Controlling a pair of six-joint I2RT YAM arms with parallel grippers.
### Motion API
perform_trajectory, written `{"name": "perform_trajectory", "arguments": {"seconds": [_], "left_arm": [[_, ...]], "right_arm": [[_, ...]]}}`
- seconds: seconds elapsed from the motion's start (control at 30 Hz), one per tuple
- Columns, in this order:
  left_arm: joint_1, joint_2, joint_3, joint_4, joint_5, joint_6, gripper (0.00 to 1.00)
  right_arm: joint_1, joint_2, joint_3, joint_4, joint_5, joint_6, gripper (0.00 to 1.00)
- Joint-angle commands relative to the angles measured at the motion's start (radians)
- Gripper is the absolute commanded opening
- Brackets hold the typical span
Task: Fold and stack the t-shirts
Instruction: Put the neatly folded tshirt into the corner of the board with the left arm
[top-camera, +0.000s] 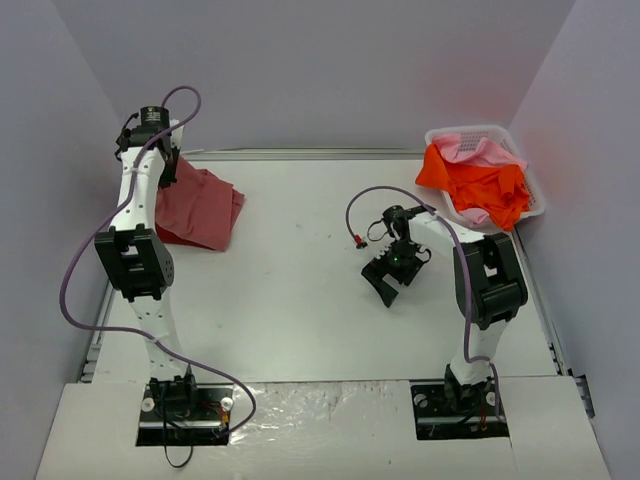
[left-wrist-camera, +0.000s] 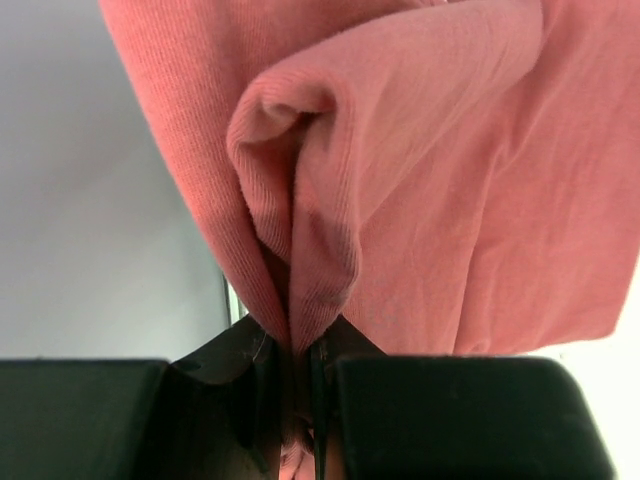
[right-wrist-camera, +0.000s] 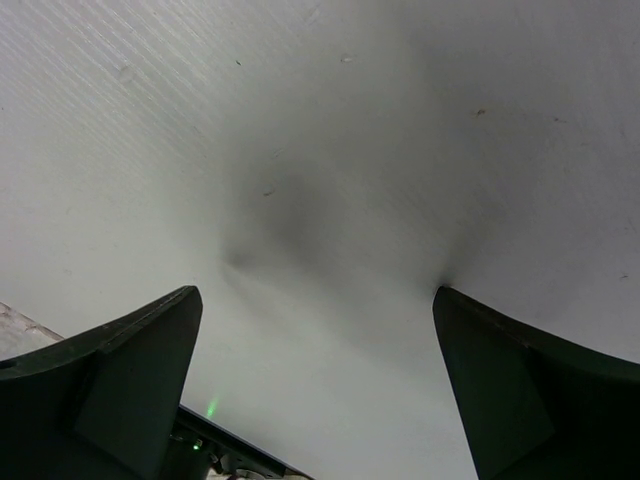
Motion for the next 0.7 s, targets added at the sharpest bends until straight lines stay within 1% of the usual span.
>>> {"name": "perform_trajectory", "arguments": {"seconds": [0.0, 0.3, 0.33, 0.37, 0.4, 0.43, 0.53, 0.57, 0.63, 0.67], "left_arm": [[0.030, -0.046, -0.007, 0.093, 0.003, 0.039, 0.03], [0.080, -0.004, -0.091, 0.197, 0.003, 0.077, 0.03], [0.084, -0.006, -0.102, 0.221, 0.003, 0.080, 0.07], [0.087, -0.012, -0.131, 0.241, 0.004, 0.083, 0.29], [0.095, -0.018, -0.148, 0.288, -0.012, 0.085, 0.39], [0.097, -0.023, -0.162, 0.307, -0.025, 0.088, 0.42], [0.098, -0.041, -0.171, 0.353, -0.065, 0.109, 0.45], [0.098, -0.038, -0.160, 0.355, -0.078, 0.117, 0.47], [0.095, -0.032, -0.079, 0.340, -0.126, 0.126, 0.50], [0.095, -0.033, -0.079, 0.332, -0.137, 0.128, 0.51]], "right_arm": [[-0.009, 0.130, -0.069, 0.020, 0.013, -0.021, 1.00], [-0.025, 0.163, -0.067, 0.019, 0.015, -0.019, 1.00], [-0.026, 0.164, -0.067, 0.017, 0.015, -0.019, 1.00], [-0.028, 0.167, -0.067, 0.016, 0.015, -0.019, 1.00], [-0.029, 0.172, -0.066, 0.014, 0.013, -0.019, 1.00], [-0.031, 0.173, -0.066, 0.013, 0.013, -0.021, 1.00], [-0.035, 0.166, -0.063, -0.001, -0.001, -0.028, 1.00], [-0.037, 0.163, -0.061, -0.003, -0.002, -0.030, 1.00], [-0.043, 0.144, -0.063, -0.004, -0.008, -0.035, 1.00], [-0.046, 0.144, -0.063, -0.003, -0.007, -0.035, 1.00]]}}
